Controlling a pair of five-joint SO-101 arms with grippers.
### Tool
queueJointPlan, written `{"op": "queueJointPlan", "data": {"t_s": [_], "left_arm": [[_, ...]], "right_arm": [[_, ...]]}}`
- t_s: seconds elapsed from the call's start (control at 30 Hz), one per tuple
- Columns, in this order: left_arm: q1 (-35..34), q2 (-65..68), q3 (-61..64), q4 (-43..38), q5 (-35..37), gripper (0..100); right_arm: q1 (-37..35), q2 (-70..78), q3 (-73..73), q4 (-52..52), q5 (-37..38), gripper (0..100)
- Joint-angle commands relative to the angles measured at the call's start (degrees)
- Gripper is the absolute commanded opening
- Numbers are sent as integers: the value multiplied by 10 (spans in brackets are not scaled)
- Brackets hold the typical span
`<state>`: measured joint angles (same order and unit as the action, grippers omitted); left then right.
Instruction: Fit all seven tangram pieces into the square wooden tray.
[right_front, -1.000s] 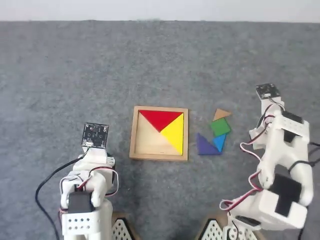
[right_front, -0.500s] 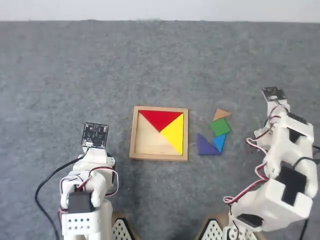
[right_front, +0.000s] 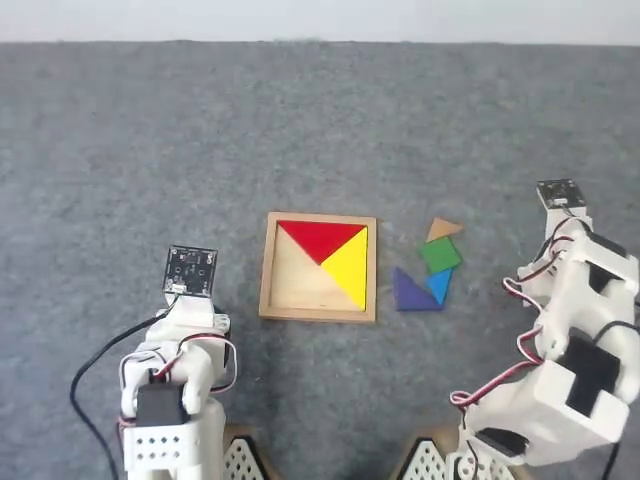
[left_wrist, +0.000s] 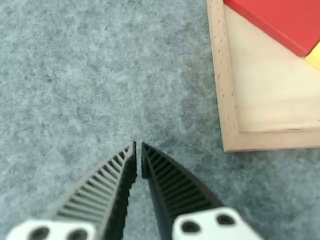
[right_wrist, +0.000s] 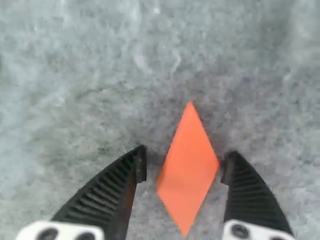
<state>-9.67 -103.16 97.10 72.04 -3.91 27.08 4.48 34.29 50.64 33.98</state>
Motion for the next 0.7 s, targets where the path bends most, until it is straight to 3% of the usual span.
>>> {"op": "queueJointPlan", "data": {"t_s": [0.0,0.2,0.43,0.67], "left_arm": [[4,-10,-6,2,-1,21],[4,-10,-6,2,-1,21],[4,-10,-6,2,-1,21],[4,-10,-6,2,-1,21]], "right_arm": [[18,-63,-15,16,-28,214],[-8,-175,4,96,-31,213],[-47,-183,98,33,-17,213],[-37,-129,94,10,-17,213]]}}
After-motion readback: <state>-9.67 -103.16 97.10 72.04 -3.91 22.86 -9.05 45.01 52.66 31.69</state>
